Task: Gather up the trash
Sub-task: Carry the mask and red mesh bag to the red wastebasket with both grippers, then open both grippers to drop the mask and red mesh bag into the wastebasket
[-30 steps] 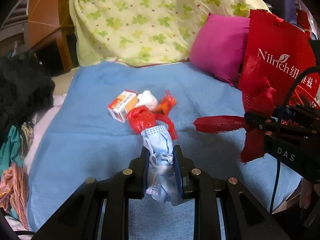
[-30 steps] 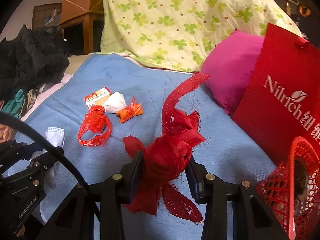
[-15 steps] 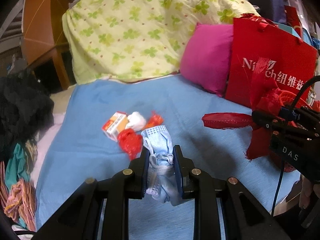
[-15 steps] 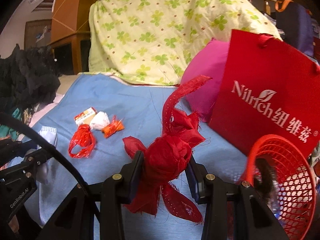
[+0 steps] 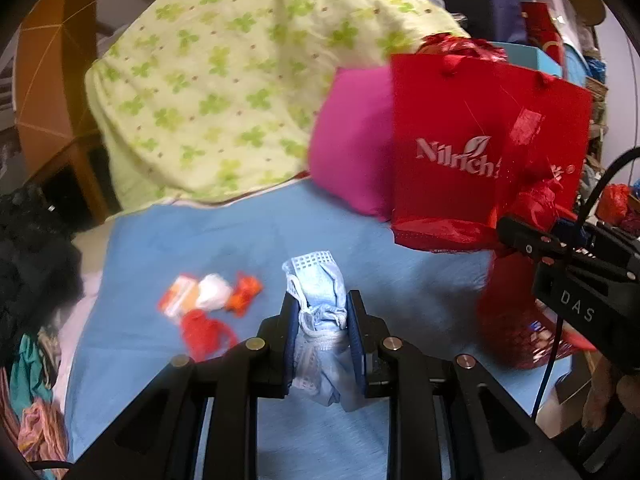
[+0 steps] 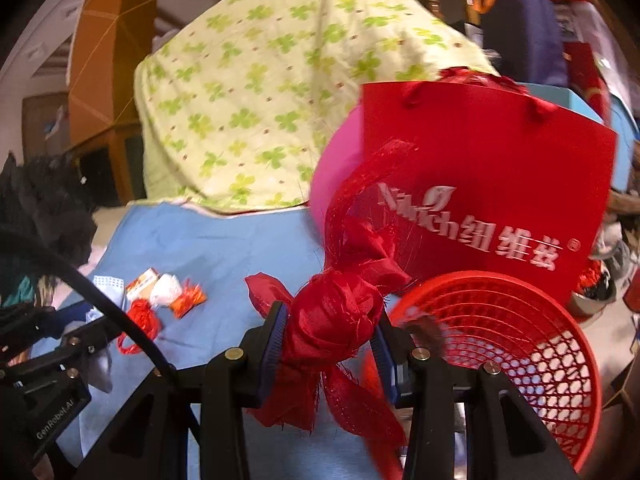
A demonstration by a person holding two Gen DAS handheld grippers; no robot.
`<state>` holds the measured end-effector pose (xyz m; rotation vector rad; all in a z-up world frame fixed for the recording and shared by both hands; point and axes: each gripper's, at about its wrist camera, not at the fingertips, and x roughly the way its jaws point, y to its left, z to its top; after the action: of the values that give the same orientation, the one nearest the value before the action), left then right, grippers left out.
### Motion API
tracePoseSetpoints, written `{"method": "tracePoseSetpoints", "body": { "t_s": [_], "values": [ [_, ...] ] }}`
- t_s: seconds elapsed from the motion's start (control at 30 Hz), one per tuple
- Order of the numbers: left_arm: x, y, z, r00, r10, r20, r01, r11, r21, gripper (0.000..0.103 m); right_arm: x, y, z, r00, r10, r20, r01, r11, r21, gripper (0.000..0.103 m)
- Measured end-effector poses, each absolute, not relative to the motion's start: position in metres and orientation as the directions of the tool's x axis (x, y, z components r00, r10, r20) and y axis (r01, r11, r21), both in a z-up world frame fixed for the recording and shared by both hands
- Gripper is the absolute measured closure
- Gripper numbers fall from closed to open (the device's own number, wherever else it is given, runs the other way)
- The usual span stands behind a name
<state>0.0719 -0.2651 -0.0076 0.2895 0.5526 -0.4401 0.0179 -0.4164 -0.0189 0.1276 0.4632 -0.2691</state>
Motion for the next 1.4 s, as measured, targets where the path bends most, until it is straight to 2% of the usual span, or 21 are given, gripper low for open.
{"method": "tracePoseSetpoints", "body": {
  "t_s": [0.3, 0.6, 0.63, 0.73, 0.77, 0.83, 1.03, 1.2, 1.3, 1.4],
  "values": [
    [0.066, -0.330, 0.009, 0.663, -0.493, -0.564, 0.610, 0.792, 0.025, 0.078, -0.023, -0.489, -0.018, 0.860, -0.278, -0.428, 0.389, 0.900, 0.198, 0.059],
    [0.055, -0.394, 0.001, 0.494, -0.639, -0.590, 0.735, 0.669, -0.109, 0.075, -0.054, -0.562, -0.031, 0.848, -0.284, -0.447, 0.464, 0.806, 0.368, 0.056],
    [0.054, -0.401, -0.001, 0.483, -0.640, -0.597, 0.739, 0.664, -0.115, 0.069, -0.057, -0.565, -0.032, 0.847, -0.288, -0.448, 0.470, 0.799, 0.376, 0.055],
    [0.050, -0.413, -0.007, 0.459, -0.649, -0.607, 0.747, 0.651, -0.131, 0.040, -0.065, -0.579, -0.036, 0.853, -0.271, -0.447, 0.469, 0.774, 0.426, 0.048],
    [0.047, -0.415, -0.008, 0.458, -0.654, -0.602, 0.750, 0.648, -0.132, 0.037, -0.067, -0.583, -0.036, 0.857, -0.267, -0.441, 0.467, 0.764, 0.445, 0.042],
    [0.043, -0.417, -0.011, 0.448, -0.661, -0.602, 0.763, 0.634, -0.129, 0.036, -0.070, -0.586, -0.036, 0.862, -0.271, -0.428, 0.466, 0.757, 0.459, 0.039],
    [0.049, -0.392, -0.017, 0.471, -0.632, -0.616, 0.738, 0.665, -0.118, 0.036, -0.075, -0.576, -0.024, 0.892, -0.289, -0.347, 0.433, 0.767, 0.474, 0.039],
    [0.068, -0.338, -0.026, 0.517, -0.580, -0.630, 0.656, 0.741, -0.143, 0.035, -0.066, -0.543, -0.010, 0.915, -0.287, -0.283, 0.384, 0.832, 0.401, 0.039],
    [0.080, -0.291, -0.037, 0.556, -0.534, -0.637, 0.583, 0.797, -0.159, 0.028, -0.058, -0.518, -0.001, 0.936, -0.265, -0.232, 0.335, 0.871, 0.360, 0.039],
    [0.092, -0.246, -0.051, 0.599, -0.464, -0.653, 0.502, 0.852, -0.146, 0.027, -0.049, -0.490, 0.005, 0.954, -0.230, -0.191, 0.282, 0.906, 0.316, 0.036]
  ]
}}
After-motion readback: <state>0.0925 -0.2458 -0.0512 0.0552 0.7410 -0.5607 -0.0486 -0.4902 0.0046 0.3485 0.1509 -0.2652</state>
